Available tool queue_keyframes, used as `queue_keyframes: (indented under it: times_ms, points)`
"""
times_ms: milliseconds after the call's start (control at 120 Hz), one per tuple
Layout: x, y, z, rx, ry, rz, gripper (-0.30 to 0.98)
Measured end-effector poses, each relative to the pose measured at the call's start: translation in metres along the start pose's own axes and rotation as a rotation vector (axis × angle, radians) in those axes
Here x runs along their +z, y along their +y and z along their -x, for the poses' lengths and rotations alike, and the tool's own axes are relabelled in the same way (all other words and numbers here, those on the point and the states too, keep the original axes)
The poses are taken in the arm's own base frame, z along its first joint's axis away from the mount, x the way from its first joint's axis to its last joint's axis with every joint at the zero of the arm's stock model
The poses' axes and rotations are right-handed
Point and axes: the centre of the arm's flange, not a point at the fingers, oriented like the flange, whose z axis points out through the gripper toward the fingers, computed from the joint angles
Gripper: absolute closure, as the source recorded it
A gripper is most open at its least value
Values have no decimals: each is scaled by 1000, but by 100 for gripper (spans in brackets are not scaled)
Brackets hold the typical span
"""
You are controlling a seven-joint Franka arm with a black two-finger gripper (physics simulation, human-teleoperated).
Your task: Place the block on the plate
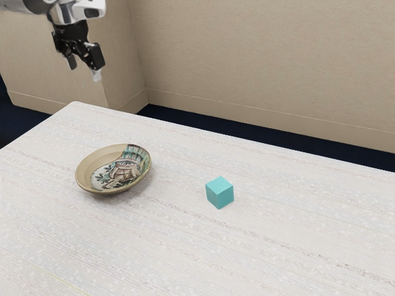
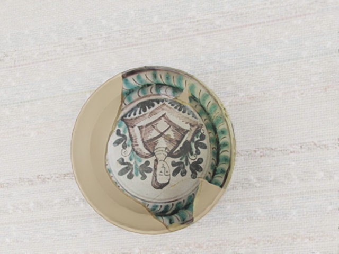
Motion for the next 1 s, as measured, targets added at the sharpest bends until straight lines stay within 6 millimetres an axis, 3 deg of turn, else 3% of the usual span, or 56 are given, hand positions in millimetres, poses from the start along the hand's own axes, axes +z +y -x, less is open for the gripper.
queue_keyframes:
  times_ms: [83, 142, 308, 617, 1000]
  points:
    - [0, 0, 1, 2, -12, 12, 0]
    - [15, 7, -6, 18, -35, 23, 0]
    - [87, 84, -46, 146, -82, 64, 0]
    - [187, 168, -66, 250, -94, 107, 0]
    - [256, 238, -80, 260, -92, 144, 0]
